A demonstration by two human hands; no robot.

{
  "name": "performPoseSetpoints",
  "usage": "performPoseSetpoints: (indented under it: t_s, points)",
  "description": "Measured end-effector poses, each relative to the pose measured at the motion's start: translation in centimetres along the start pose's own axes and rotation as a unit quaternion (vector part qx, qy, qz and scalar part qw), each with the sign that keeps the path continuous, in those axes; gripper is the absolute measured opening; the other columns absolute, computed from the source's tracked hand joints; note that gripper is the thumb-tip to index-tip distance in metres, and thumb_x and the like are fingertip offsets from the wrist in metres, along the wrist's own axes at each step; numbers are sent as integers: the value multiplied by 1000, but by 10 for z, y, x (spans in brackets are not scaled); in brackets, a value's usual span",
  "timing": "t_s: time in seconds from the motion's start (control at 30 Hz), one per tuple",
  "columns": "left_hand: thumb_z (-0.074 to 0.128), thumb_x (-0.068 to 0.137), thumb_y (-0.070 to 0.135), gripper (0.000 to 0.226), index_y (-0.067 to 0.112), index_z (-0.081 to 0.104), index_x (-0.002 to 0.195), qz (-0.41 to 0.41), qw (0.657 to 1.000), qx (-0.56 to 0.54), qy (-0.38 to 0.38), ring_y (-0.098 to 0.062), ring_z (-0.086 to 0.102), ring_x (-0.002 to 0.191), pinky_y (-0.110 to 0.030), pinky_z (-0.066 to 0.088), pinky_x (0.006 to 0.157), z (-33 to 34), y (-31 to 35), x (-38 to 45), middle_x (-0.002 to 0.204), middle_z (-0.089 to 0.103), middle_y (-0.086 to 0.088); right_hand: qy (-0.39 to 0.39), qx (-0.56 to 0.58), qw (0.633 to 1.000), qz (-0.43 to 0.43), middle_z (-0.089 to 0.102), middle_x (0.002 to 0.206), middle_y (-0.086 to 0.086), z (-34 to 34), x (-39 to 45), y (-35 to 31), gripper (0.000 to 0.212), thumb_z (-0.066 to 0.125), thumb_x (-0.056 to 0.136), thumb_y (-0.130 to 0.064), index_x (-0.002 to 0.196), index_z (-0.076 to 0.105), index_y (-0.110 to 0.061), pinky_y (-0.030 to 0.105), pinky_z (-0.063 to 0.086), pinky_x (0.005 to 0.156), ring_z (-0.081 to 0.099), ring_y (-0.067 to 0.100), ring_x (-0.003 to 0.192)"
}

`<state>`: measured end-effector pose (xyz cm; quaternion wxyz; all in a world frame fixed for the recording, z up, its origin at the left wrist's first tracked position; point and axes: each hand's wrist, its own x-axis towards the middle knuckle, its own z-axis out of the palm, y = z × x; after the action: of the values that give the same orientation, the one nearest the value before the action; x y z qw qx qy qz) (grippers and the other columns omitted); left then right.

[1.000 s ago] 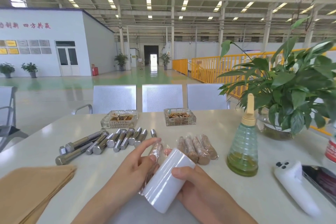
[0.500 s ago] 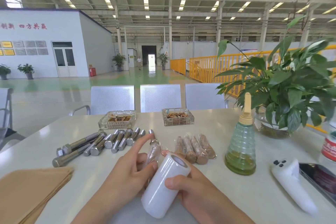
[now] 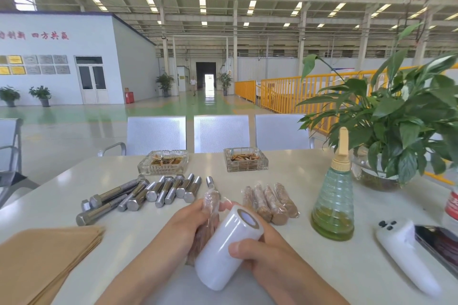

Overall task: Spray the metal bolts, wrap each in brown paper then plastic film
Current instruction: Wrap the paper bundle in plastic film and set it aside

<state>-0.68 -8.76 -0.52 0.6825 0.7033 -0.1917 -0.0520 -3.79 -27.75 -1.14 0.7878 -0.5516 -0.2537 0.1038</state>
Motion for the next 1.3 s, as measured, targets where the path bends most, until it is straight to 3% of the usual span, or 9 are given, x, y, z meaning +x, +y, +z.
performPoseSetpoints:
  t_s: [0.17, 0.27, 0.67, 0.8, 0.9, 1.0, 1.1, 1.2, 1.3]
  points:
    - [68, 87, 36, 35, 4, 53, 85, 94, 987, 120, 51, -19, 44, 70, -38, 33, 67, -8, 5, -3, 75, 45, -11, 63, 19, 998, 14, 71, 123, 13, -8, -3, 5, 82, 79, 55, -7, 135, 60, -14, 42, 53, 100, 66, 30, 116]
    - [77, 87, 26, 27, 22, 53, 74, 109, 983, 110, 93, -19, 40, 66, -35, 31, 60, -5, 6, -1, 71, 41, -1, 86, 24, 996, 9, 74, 113, 14, -7, -1, 7, 75, 79, 52, -9, 125, 68, -16, 35, 58, 88, 70, 23, 102]
    - [65, 98, 27, 13, 29, 55, 106, 151, 941, 282, 108, -10, 46, 54, -30, 36, 53, 1, 0, 1, 66, 60, -9, 85, 99, 990, 56, 59, 136, 32, 2, -8, -6, 61, 75, 72, -5, 132, 63, 1, 60, 39, 115, 57, 44, 130]
    - [65, 96, 40, 16, 32, 59, 108, 110, 952, 250, 135, -8, 46, 51, -21, 38, 49, 6, -3, 2, 60, 57, 4, 105, 147, 982, 61, 54, 140, 36, 6, -8, -7, 71, 69, 69, -8, 138, 55, 5, 66, 28, 119, 45, 51, 137]
    - [48, 104, 46, 23, 28, 61, 96, 65, 972, 194, 117, -15, 54, 61, -31, 46, 64, 15, -5, 5, 65, 60, 2, 100, 174, 978, 49, 68, 123, 26, 9, -7, -9, 51, 72, 71, -13, 120, 72, 1, 55, 51, 104, 65, 42, 117]
    - [42, 108, 20, 35, 35, 72, 99, -11, 992, 100, 73, -17, 67, 79, -35, 50, 77, 15, 3, 3, 83, 73, 0, 152, 148, 976, 50, 71, 98, 19, 5, -10, -9, 41, 86, 63, -19, 101, 79, -6, 42, 62, 76, 72, 30, 88]
    - [54, 105, 9, 24, 22, 67, 120, 7, 1000, 27, 3, -27, 69, 85, -36, 57, 76, 6, 7, -4, 96, 70, -21, 185, 138, 972, 48, 70, 97, 19, 0, -10, -10, 43, 85, 73, -17, 111, 72, -2, 44, 61, 78, 72, 32, 90]
    - [71, 93, 5, 28, 14, 64, 119, 24, 999, 24, 20, -20, 65, 74, -27, 56, 67, 3, 6, -4, 77, 64, -12, 203, 156, 965, 60, 76, 94, 20, -5, -8, -10, 41, 89, 68, -11, 105, 76, 2, 39, 62, 63, 77, 33, 81]
    - [81, 86, 9, 28, 18, 67, 109, 23, 997, 61, 41, -20, 51, 64, -26, 42, 53, 7, 3, -1, 71, 55, -1, 137, 150, 977, 71, 70, 123, 26, 0, -9, -12, 43, 82, 79, -21, 117, 74, -1, 47, 60, 90, 69, 38, 116]
